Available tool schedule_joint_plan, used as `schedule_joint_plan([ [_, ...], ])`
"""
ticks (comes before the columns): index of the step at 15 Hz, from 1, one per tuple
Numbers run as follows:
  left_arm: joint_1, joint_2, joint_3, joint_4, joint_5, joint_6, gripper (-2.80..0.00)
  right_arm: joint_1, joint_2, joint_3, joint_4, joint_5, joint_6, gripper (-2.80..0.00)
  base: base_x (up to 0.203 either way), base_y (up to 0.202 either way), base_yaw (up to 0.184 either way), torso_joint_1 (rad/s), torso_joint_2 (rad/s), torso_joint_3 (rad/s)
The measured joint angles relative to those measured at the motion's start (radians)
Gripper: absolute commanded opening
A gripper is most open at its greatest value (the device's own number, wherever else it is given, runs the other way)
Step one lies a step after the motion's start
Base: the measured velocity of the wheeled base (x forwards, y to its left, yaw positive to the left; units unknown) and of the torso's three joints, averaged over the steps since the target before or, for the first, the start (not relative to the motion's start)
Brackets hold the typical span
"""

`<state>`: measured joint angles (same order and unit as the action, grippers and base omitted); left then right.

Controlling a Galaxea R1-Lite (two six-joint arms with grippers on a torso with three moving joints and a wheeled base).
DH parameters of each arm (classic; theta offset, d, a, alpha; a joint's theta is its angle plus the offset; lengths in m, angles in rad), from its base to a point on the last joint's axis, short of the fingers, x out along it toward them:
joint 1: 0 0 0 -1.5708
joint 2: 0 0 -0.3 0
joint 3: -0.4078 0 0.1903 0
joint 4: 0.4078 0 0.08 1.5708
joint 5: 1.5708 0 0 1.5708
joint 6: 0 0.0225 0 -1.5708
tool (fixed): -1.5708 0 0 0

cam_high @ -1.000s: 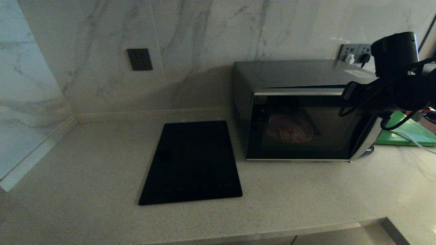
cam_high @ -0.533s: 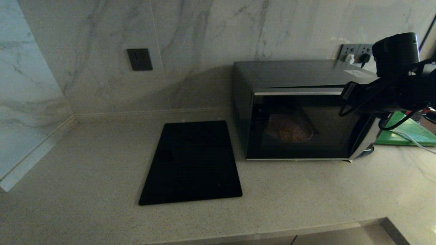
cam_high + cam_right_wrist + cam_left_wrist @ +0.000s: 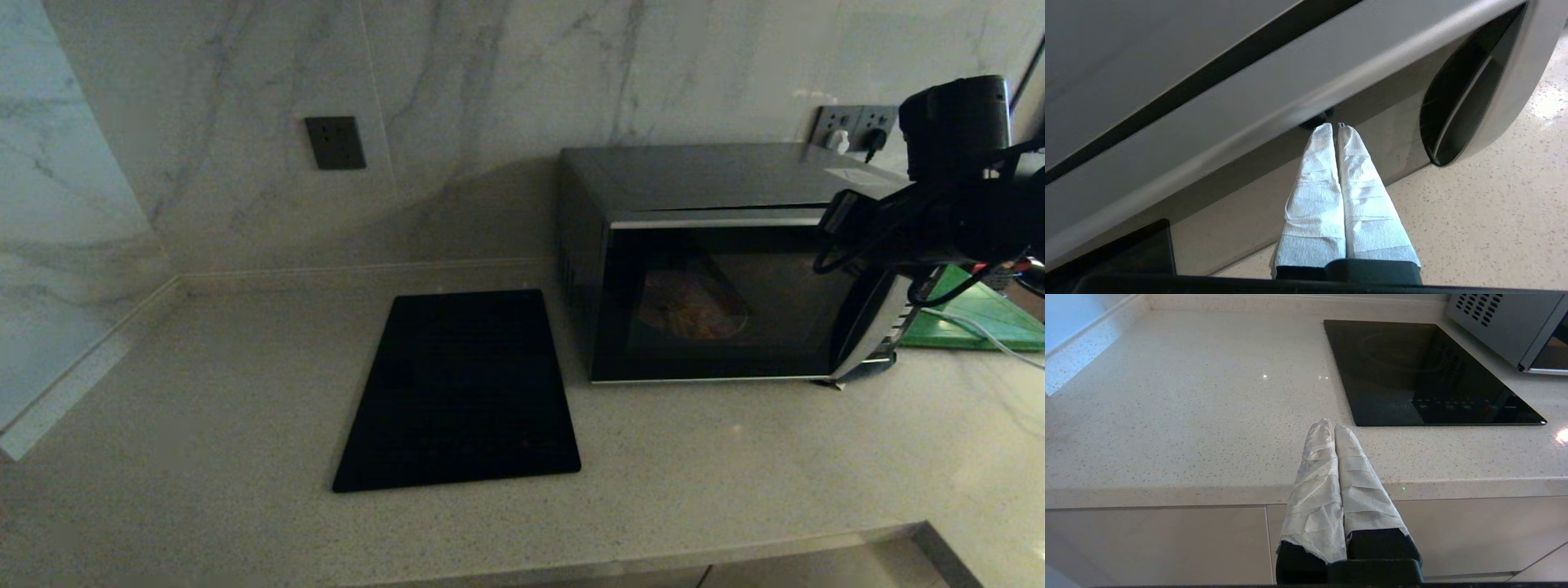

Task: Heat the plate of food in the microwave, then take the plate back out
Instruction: Close the microwave oven

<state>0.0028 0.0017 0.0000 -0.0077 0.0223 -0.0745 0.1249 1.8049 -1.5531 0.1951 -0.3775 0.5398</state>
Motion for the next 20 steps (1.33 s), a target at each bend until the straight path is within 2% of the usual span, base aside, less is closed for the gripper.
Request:
schedule_joint_plan([
  [13,0.000,0.000,0.000,-0.001,0.000,0.000,-2.80,-0.030,0.016,-0.010,-0.036,0.043,0.004,-2.80,0.000,0.000,0.000,0.000,0.00,0.000],
  [20,0.000,0.000,0.000,0.000,0.000,0.000,-2.80,-0.046,0.028,-0.009,-0.057,0.092,0.005,-2.80,0.000,0.000,0.000,0.000,0.00,0.000],
])
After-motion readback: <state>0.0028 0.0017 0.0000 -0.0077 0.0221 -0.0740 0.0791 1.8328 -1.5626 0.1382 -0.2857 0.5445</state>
